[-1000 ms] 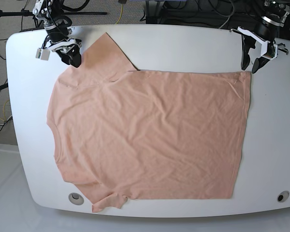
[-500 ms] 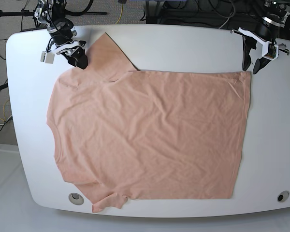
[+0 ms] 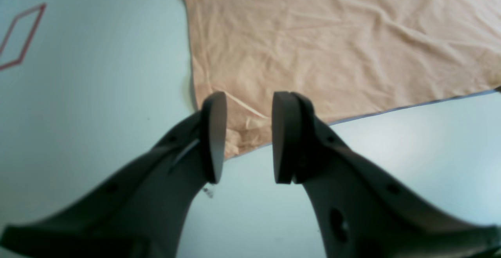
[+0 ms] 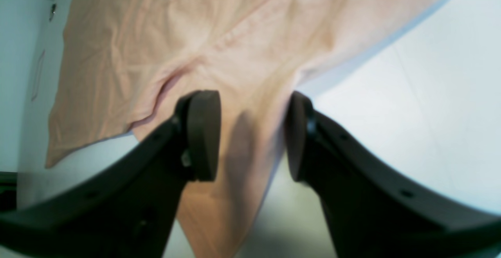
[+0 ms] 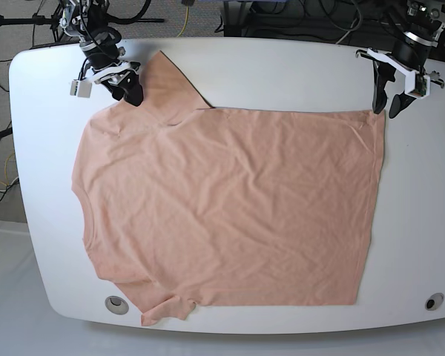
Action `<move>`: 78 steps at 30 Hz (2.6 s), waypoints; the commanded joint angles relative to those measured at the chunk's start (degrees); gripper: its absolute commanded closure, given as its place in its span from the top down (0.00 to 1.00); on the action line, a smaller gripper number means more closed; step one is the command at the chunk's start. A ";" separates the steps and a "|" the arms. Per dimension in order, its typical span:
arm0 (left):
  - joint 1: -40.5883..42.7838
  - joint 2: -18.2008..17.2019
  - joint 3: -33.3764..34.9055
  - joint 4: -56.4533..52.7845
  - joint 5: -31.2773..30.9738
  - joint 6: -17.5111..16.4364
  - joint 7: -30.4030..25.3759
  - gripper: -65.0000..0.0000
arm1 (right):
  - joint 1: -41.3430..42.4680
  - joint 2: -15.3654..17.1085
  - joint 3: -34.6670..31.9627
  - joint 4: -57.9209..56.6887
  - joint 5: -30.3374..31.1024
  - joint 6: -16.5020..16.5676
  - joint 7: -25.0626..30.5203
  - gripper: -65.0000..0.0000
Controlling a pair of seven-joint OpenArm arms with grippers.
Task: Fold the T-shirt properly
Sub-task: 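Grasp the shirt's shoulder edge near the sleeve with the right gripper, then lower the left gripper onto the opposite shoulder corner and grasp it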
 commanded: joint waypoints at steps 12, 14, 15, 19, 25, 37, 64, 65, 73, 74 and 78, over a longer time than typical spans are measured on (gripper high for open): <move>-2.73 -0.99 -3.00 -6.19 -7.66 -0.04 5.18 0.30 | -0.97 1.50 0.16 -0.16 -1.48 -1.58 -2.64 0.13; -3.03 -1.02 -2.89 -7.16 -7.66 -0.05 5.37 0.30 | -0.87 1.61 0.14 -0.17 -1.50 -1.54 -2.64 0.05; -3.24 -1.01 -2.89 -7.67 -7.76 -0.05 5.64 0.30 | -0.81 1.65 0.13 -0.14 -1.52 -1.52 -2.61 0.02; -4.23 -0.94 -3.24 -9.74 -9.08 0.03 6.90 0.30 | -0.69 1.64 0.09 0.18 -1.68 -1.53 -2.49 0.00; -6.30 -0.59 -5.03 -11.78 -14.17 -0.33 12.04 0.29 | -0.46 1.30 0.03 0.64 -2.41 -1.57 -2.52 0.00; -10.45 -1.08 -7.63 -16.47 -19.58 -0.55 19.79 0.27 | -0.69 1.19 -0.27 0.72 -3.68 -1.22 -2.81 0.00; -20.02 -5.45 -8.42 -27.58 -30.79 -0.20 29.04 0.32 | -0.53 1.79 0.07 0.54 -3.62 -1.11 -2.34 0.00; -20.26 -5.46 -8.29 -28.01 -30.58 -0.17 28.99 0.32 | -0.53 1.79 0.06 0.53 -3.64 -1.12 -2.32 0.00; -22.26 -5.16 -7.34 -32.34 -29.31 -0.28 28.87 0.32 | -0.46 1.78 -0.04 0.80 -3.59 -1.01 -1.90 0.00; -22.30 -5.14 -7.36 -32.49 -29.32 -0.29 28.90 0.32 | -0.49 1.77 -0.02 0.83 -3.62 -0.98 -1.89 0.00; -22.18 -5.01 -7.67 -32.57 -29.22 -0.33 28.83 0.35 | -0.53 1.79 -0.01 0.79 -3.66 -0.88 -1.98 0.00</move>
